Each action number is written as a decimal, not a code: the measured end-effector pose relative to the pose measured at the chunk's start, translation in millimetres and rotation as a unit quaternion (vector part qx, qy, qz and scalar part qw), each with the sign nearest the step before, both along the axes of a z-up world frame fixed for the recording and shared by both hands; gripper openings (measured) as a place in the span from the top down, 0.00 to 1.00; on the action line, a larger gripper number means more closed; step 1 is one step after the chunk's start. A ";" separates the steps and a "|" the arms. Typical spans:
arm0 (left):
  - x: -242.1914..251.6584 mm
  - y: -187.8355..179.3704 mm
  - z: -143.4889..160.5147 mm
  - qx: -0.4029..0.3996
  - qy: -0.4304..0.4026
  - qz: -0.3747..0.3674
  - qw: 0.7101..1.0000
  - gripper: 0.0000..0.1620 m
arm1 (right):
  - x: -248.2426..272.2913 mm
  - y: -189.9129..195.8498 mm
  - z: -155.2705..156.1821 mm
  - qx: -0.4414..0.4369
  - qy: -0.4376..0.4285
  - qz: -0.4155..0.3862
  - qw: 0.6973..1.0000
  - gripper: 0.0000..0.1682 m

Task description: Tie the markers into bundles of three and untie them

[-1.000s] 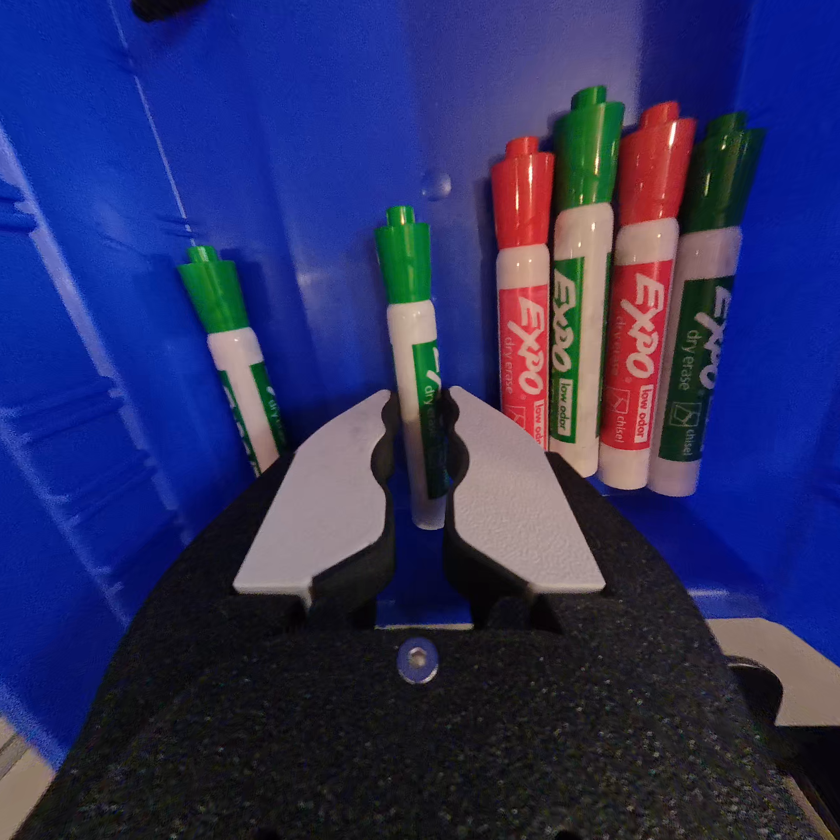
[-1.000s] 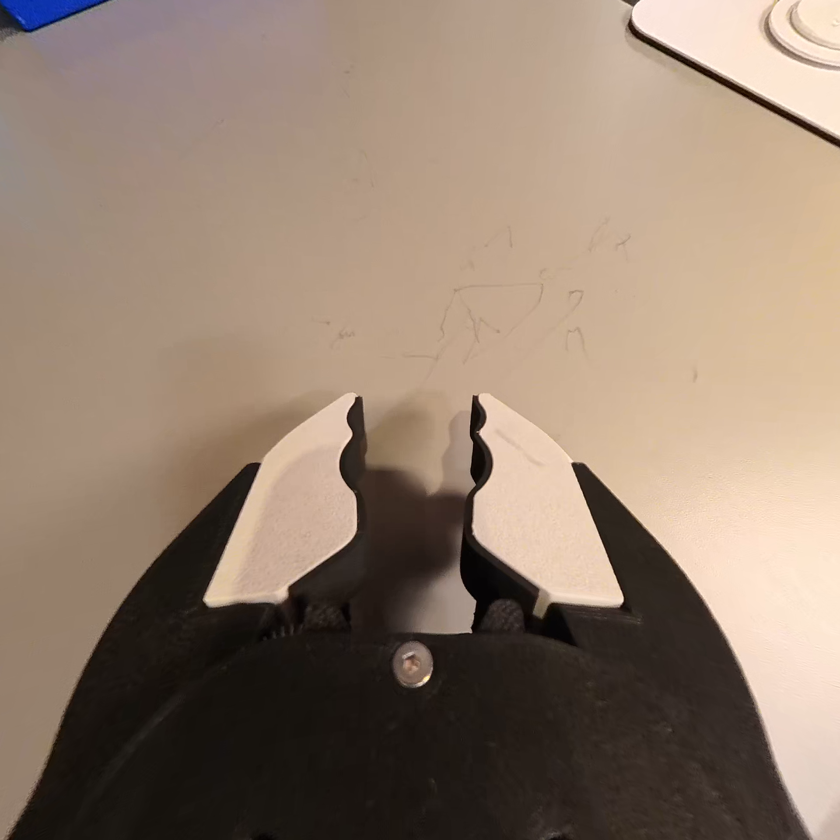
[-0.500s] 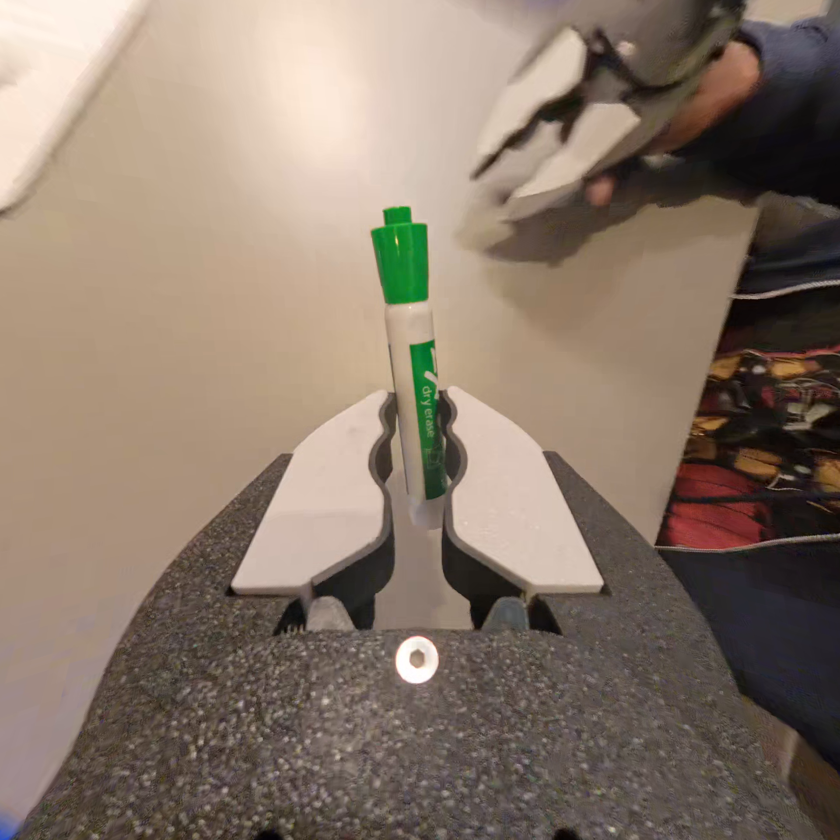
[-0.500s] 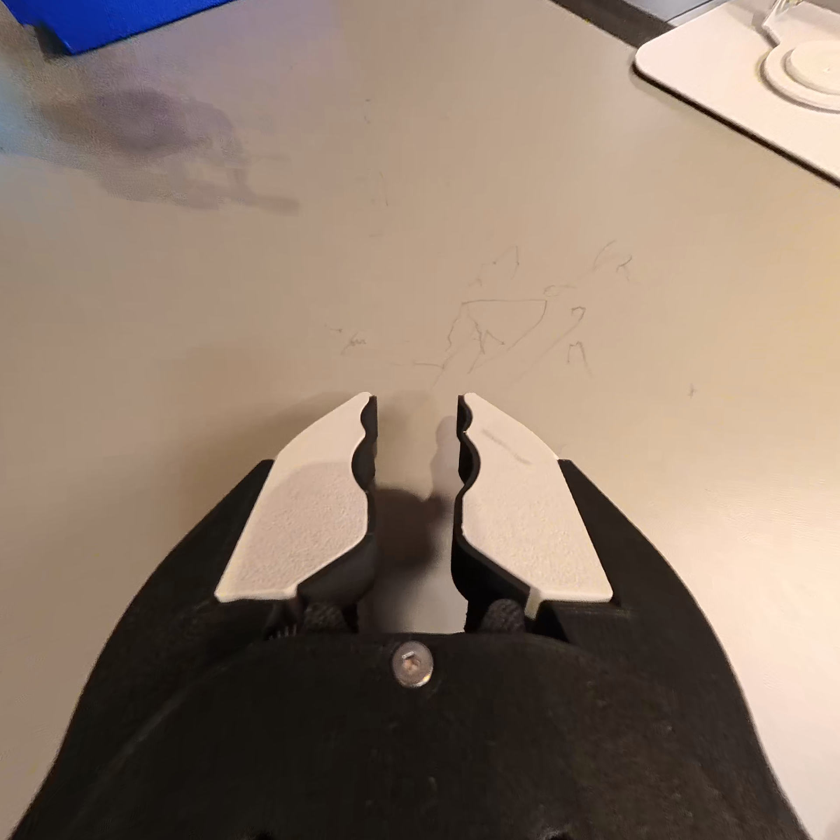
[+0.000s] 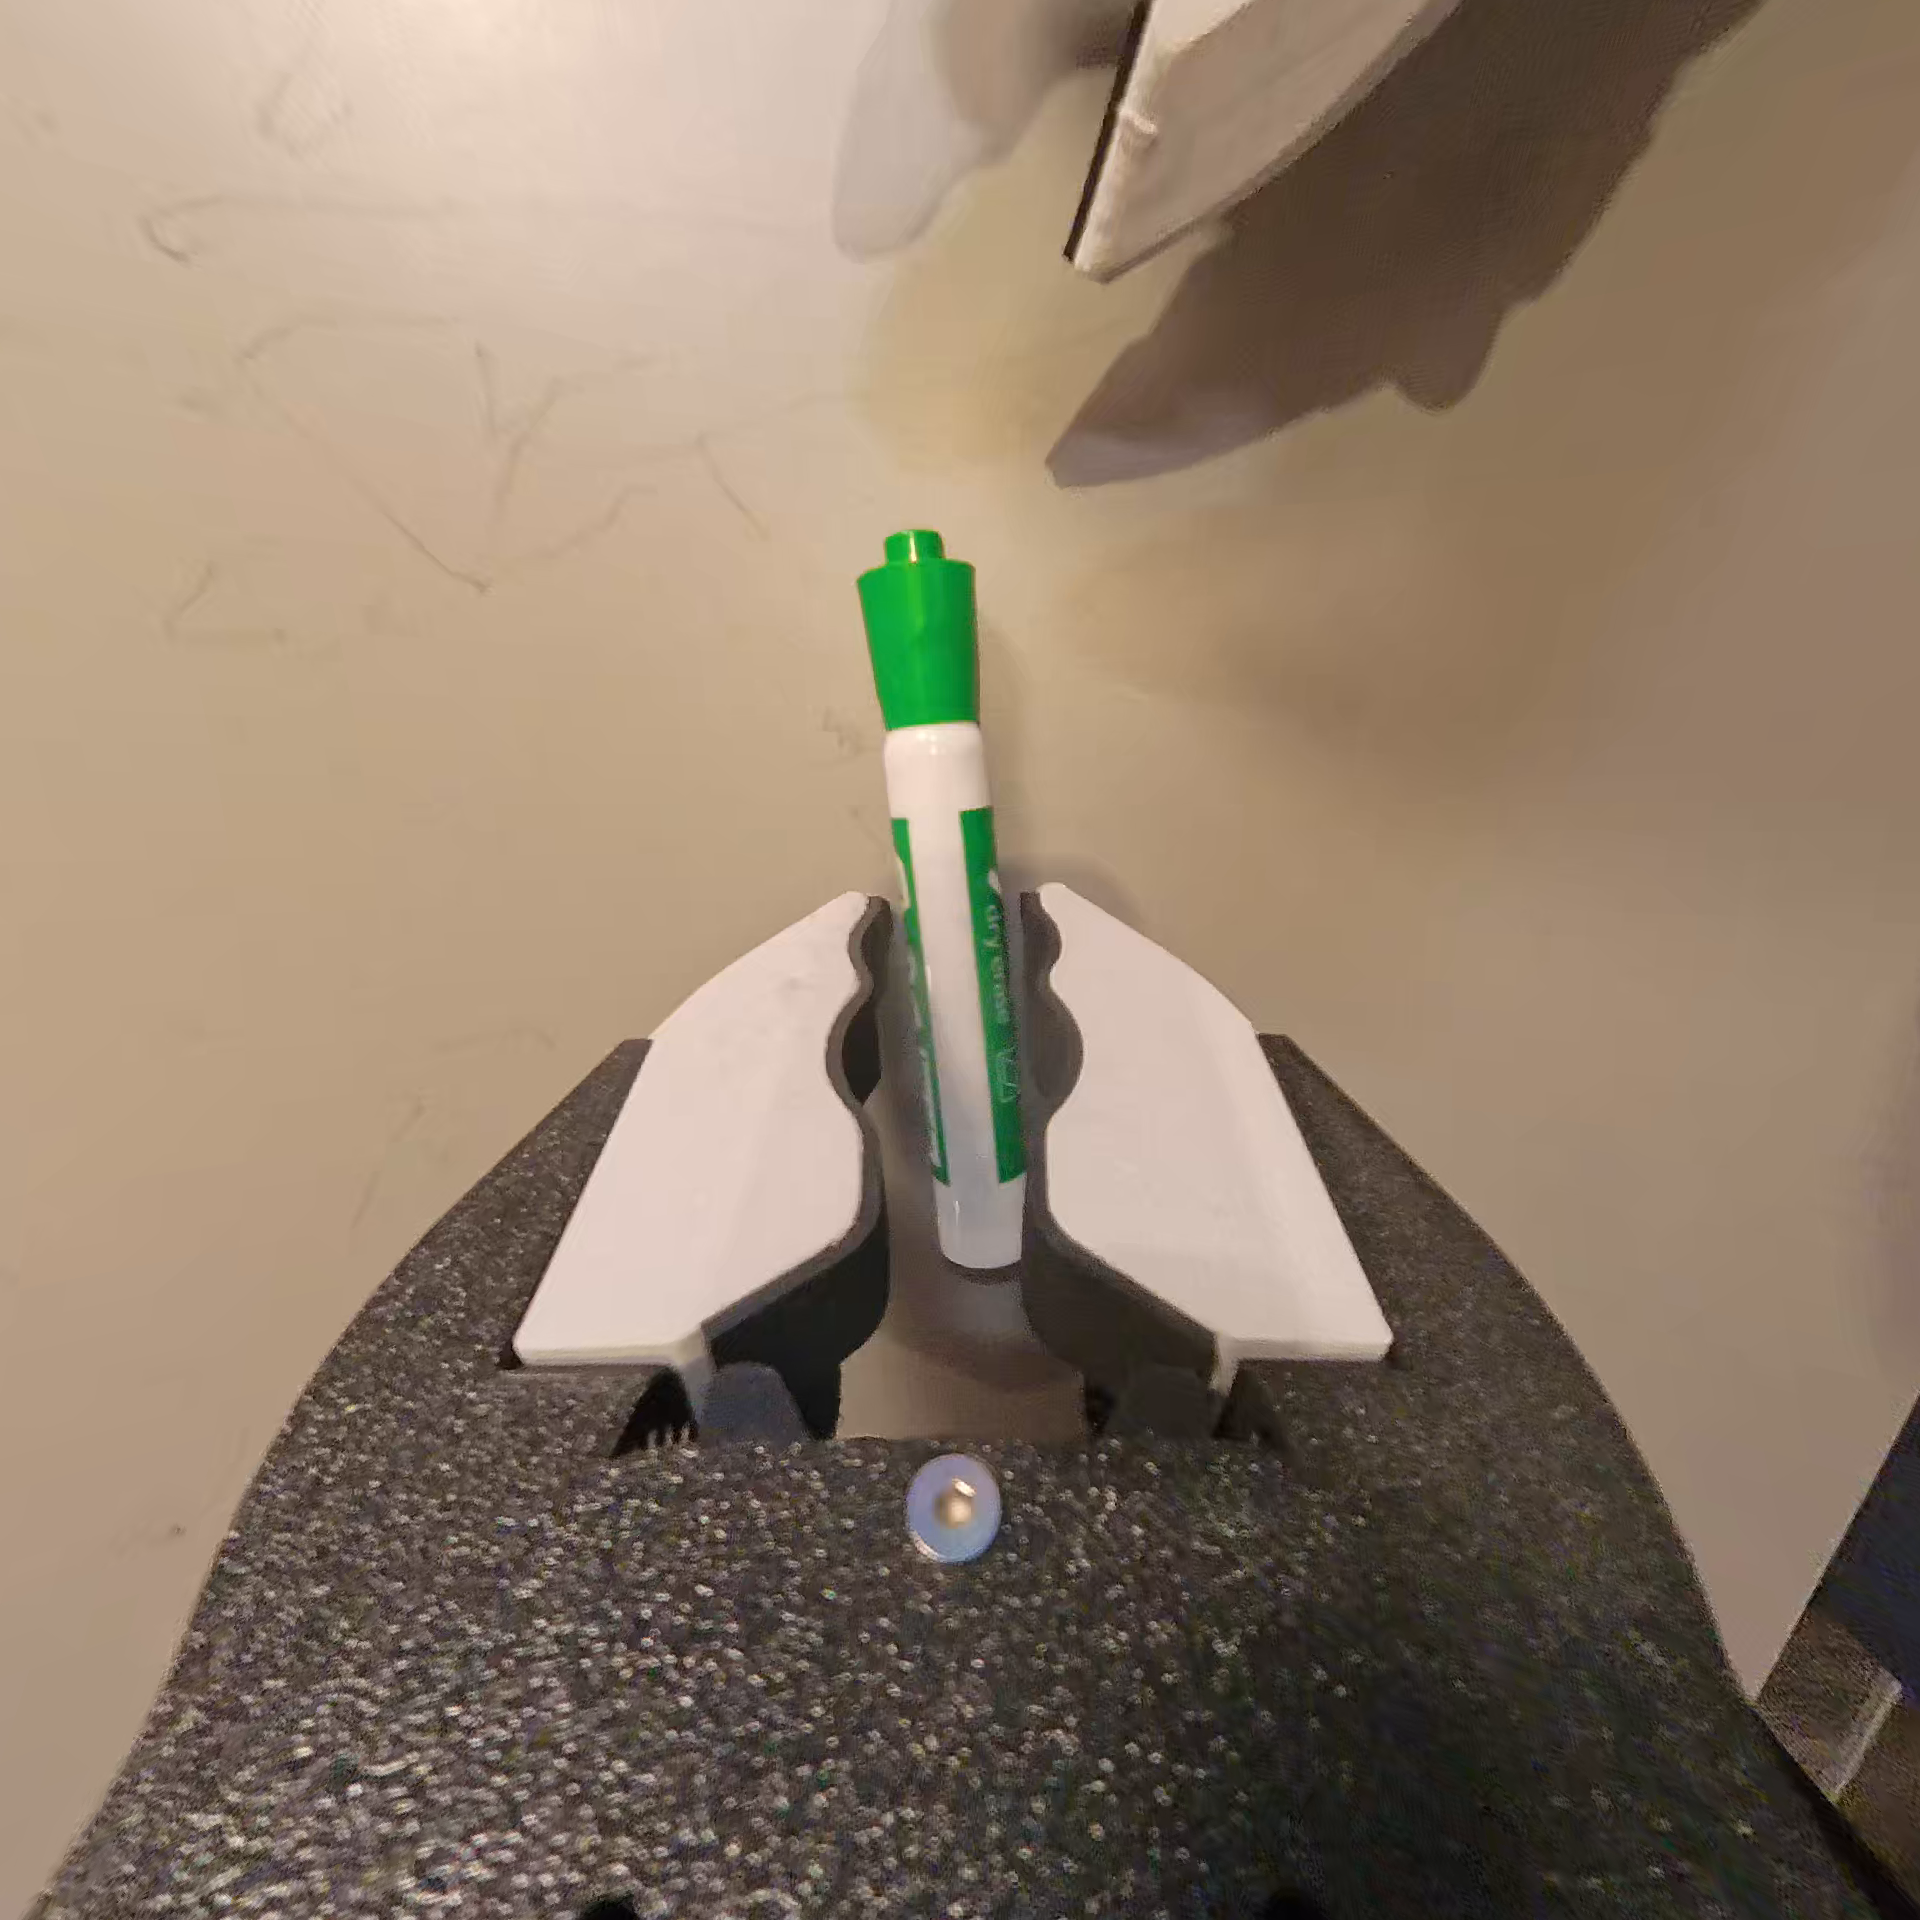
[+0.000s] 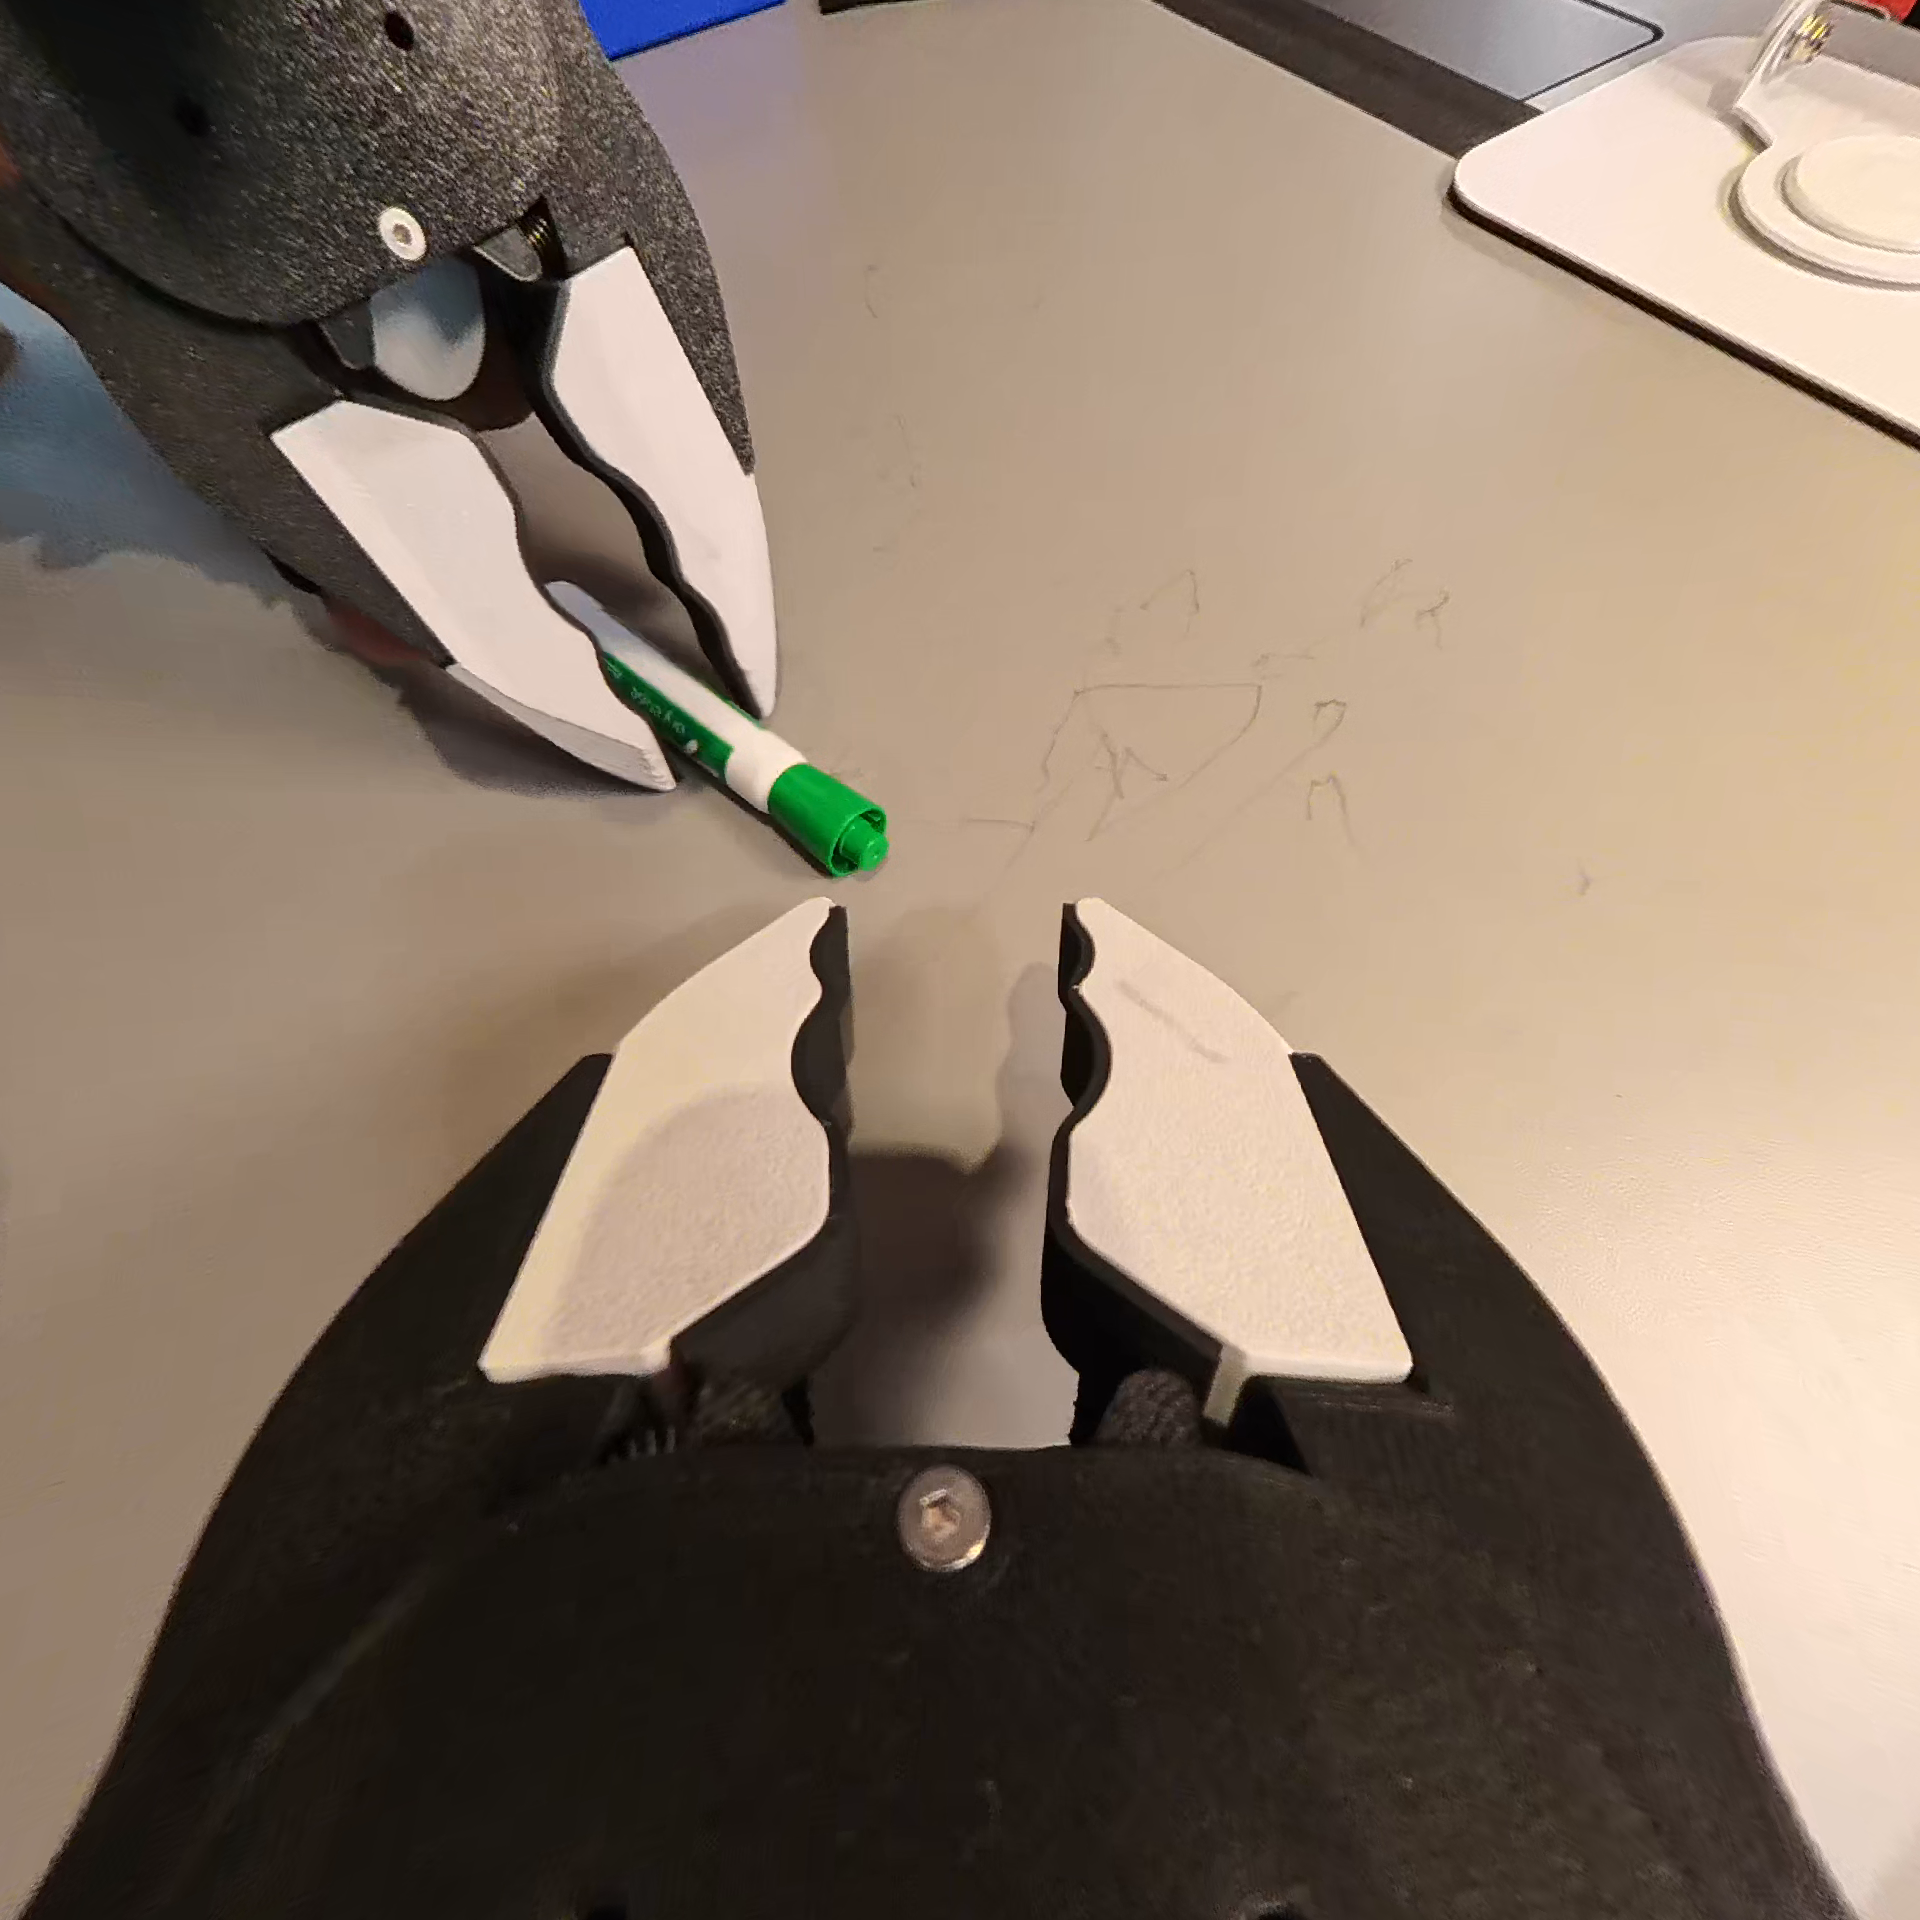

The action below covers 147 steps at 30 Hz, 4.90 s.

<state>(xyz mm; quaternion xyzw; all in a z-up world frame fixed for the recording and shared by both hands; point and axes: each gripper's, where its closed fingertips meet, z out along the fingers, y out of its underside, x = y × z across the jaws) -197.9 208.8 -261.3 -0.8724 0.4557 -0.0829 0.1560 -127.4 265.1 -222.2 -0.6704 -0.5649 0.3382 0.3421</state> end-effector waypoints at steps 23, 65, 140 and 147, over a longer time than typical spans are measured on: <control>-145.0 -34.0 115.2 0.091 -0.081 0.201 0.972 0.74 | -8.1 -14.6 -22.3 0.062 -0.083 0.036 0.994 0.71; -258.1 -69.3 162.7 0.149 -0.090 0.286 0.942 0.89 | -10.8 -11.5 -33.1 0.059 -0.120 0.022 0.991 0.69; -446.3 -159.2 24.7 0.041 0.031 0.480 0.876 0.88 | -11.2 -12.4 -33.6 0.052 -0.122 0.019 0.991 0.68; -390.8 -121.0 139.2 0.179 0.012 0.422 0.889 0.88 | -12.0 -12.2 -33.5 0.053 -0.122 0.022 0.991 0.68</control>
